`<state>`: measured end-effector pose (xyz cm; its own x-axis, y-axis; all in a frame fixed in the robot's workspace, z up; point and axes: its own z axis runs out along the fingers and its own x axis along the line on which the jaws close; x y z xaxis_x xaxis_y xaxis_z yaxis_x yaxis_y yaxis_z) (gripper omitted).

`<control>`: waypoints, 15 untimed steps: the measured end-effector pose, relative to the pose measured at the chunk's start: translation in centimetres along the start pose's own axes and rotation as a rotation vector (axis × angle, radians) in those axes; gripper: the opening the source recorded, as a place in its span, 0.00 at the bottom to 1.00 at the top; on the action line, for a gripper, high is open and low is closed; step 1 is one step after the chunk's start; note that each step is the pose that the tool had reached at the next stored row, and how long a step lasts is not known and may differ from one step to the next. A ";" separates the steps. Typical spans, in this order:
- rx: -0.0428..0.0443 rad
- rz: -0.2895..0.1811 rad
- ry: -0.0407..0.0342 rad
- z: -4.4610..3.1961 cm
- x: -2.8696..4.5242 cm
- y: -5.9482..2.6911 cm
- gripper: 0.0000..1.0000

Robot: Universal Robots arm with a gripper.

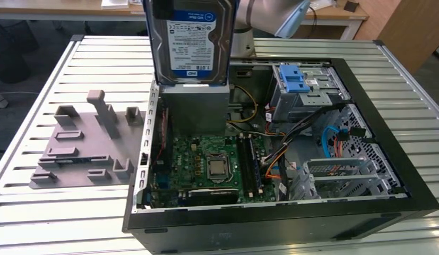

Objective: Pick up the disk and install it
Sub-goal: 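Insert the disk into the insertion slot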

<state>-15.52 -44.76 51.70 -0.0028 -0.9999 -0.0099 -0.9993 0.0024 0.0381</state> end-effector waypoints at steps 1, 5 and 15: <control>0.0000 0.000 0.0001 0.00 0.06 -0.12 0.36; 0.0001 0.000 -0.0001 0.02 0.26 -0.68 0.36; 0.0001 0.000 -0.0002 0.03 0.61 -2.47 0.36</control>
<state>-13.06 -45.37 51.56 -0.0027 -0.9999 -0.0102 -0.9993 0.0023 0.0380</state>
